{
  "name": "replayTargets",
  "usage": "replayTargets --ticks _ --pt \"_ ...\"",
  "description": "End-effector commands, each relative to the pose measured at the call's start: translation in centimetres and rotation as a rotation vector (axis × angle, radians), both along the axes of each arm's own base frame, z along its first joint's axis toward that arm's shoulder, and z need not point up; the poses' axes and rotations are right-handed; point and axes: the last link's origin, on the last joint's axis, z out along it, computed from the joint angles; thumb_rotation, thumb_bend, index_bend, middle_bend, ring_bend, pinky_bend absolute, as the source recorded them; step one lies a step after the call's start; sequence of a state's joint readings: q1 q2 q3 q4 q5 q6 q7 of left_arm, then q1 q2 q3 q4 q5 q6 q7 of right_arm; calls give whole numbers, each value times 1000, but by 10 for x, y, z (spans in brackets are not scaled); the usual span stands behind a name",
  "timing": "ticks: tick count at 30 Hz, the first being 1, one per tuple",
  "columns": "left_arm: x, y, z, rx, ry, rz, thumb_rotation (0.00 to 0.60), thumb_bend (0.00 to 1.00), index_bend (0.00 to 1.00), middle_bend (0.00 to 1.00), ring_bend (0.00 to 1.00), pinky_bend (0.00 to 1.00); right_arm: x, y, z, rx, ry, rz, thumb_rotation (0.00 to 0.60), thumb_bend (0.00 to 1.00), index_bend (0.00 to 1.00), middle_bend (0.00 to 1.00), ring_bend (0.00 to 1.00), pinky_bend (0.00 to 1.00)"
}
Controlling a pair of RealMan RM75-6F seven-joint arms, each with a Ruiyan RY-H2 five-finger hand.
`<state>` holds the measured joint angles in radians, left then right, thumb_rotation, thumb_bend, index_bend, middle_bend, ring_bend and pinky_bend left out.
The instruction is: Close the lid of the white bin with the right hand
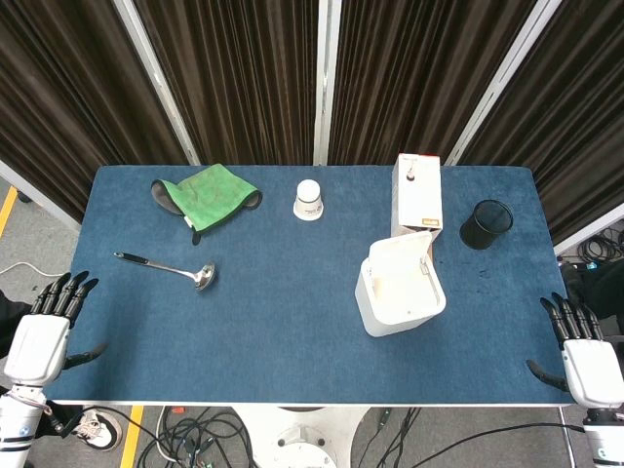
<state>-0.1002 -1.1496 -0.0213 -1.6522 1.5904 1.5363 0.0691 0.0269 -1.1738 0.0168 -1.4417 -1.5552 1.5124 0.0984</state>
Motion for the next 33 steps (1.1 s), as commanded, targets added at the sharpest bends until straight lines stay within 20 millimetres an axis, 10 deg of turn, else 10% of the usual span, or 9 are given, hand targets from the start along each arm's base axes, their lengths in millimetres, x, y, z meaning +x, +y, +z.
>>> replayTargets --ticks 1,16,26,33 --pt "1 0 -1 -3 1 -4 600 0 109 68 7 122 -1 0 0 1 -1 1 600 74 0 0 0 0" --pt "0 0 -6 -20 6 -2 600 0 110 68 7 122 7 -4 6 2 14 40 600 107 0 0 0 0" --pt "-1 5 -11 -39 4 -3 600 0 110 68 7 122 44 -26 10 56 12 166 600 890 0 0 0 0" --pt "-1 4 -11 -40 2 -2 600 0 112 68 7 122 116 -62 15 129 8 339 600 1000 0 0 0 0"
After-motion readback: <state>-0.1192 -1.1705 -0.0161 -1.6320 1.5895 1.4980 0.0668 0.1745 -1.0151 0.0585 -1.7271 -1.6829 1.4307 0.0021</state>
